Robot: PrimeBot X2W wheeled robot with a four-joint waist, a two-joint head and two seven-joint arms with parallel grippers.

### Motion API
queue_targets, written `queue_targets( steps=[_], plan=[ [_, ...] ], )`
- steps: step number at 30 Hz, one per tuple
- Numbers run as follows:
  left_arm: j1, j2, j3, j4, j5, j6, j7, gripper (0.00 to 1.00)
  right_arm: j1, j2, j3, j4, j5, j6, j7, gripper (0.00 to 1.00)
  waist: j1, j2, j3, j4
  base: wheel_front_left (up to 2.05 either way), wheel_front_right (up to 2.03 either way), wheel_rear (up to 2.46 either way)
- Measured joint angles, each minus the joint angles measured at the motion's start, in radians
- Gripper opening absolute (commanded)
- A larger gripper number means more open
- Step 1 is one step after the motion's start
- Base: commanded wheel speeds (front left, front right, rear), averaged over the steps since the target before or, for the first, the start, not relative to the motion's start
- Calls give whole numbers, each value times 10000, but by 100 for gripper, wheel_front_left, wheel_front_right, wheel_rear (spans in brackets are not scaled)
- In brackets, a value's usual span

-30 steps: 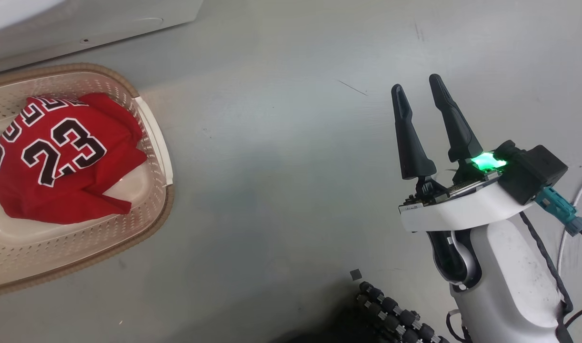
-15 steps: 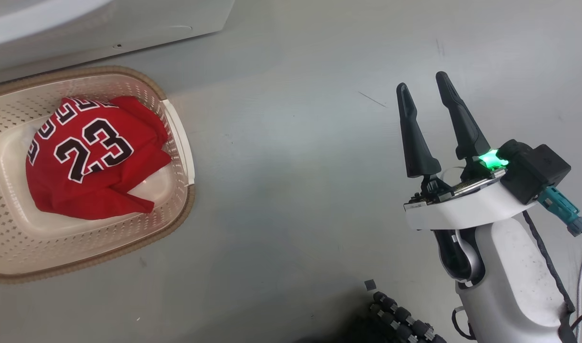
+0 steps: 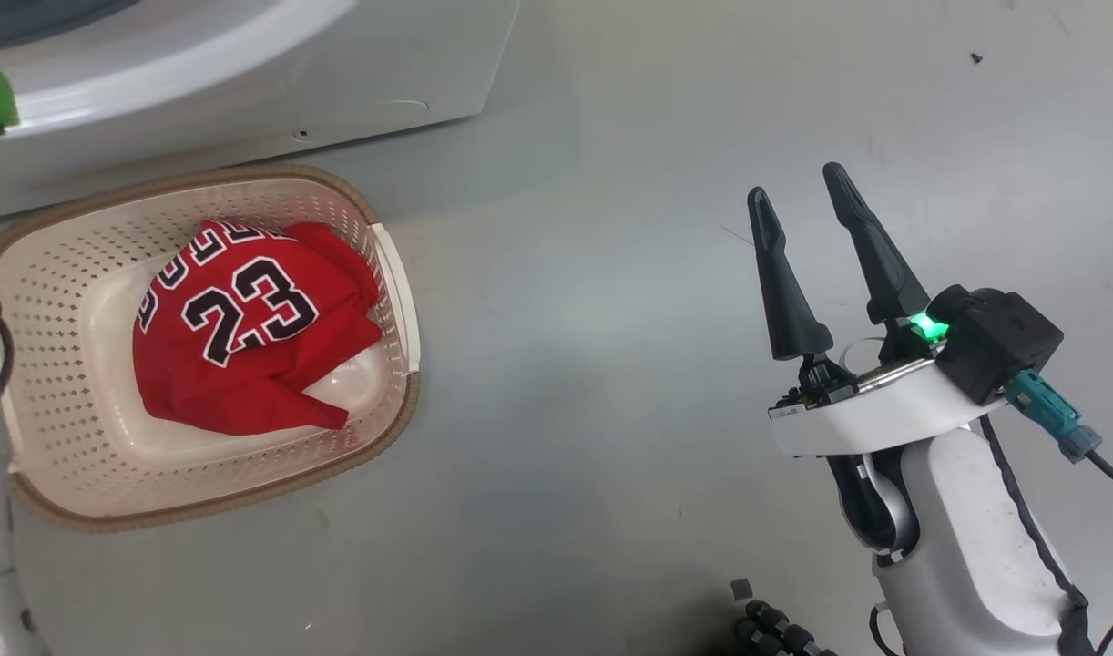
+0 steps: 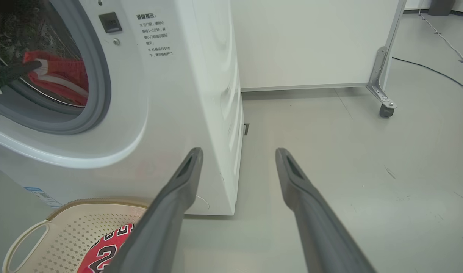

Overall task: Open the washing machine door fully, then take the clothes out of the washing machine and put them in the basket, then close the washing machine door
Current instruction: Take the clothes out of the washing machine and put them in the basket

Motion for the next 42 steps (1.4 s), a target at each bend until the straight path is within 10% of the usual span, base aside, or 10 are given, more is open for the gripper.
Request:
queue_targets(
  steps=[19,42],
  plan=[
    [3192,-1524,-23,-963,178,77,-2899,0,1078,-125,221,543,-566,0,2,100,0,0,-2061,636,0,0,0],
    [4743,-1781,-42,-3699,752,117,-3237,0,2317,-190,378,725,-832,0,2,100,-1,-1,-4381,1125,0,0,0]
  ],
)
